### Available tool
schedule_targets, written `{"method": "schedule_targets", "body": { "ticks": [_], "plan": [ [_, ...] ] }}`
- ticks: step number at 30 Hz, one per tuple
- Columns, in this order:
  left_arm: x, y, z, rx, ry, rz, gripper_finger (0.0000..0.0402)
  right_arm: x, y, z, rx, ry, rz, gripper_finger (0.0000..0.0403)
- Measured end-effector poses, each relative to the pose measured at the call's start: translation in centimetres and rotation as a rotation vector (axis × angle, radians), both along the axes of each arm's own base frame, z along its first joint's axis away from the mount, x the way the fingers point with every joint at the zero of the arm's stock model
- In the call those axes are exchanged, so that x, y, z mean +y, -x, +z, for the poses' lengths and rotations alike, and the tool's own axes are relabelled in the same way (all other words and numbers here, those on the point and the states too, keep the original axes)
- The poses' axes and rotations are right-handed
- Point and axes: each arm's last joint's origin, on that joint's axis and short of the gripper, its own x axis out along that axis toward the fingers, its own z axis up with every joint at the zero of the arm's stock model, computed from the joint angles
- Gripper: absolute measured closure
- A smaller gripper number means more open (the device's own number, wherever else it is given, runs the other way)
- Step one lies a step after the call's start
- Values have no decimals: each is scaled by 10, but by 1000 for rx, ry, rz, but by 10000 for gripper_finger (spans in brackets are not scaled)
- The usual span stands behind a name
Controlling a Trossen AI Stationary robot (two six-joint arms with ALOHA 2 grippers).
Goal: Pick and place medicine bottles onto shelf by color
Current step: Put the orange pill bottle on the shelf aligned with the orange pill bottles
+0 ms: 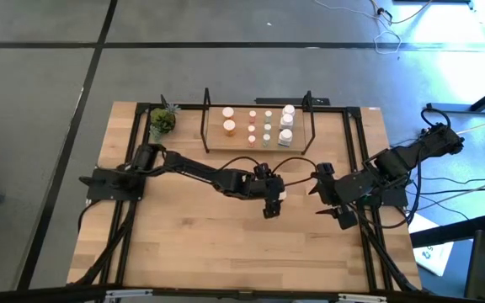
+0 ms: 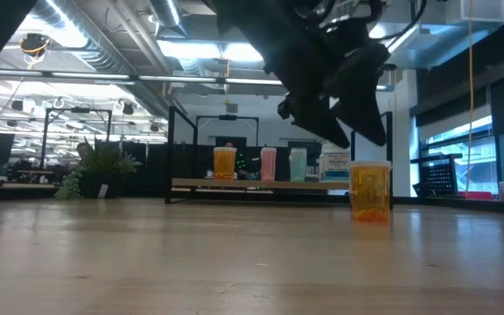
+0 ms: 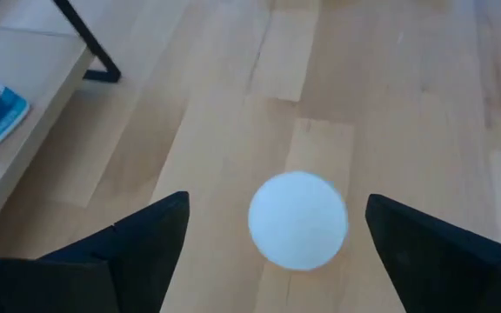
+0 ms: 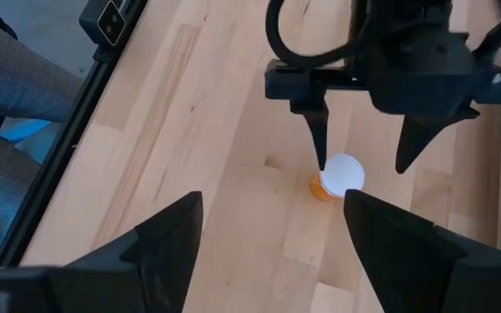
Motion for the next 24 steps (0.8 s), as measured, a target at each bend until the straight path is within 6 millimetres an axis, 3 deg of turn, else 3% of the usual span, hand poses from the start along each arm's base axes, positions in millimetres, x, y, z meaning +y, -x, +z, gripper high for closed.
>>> {"method": "schedule_targets", "body": {
  "ticks": [8, 13, 24],
  "plan": [
    [0, 0, 1, 4, -19, -12, 5, 0, 0, 0, -2, -1, 0, 122],
    [1, 0, 0, 10, -23, -12, 5, 0, 0, 0, -2, -1, 0, 122],
    [4, -9, -26, 25, -26, -3, 3, 0, 0, 0, -5, -3, 0, 122]
  ]
}}
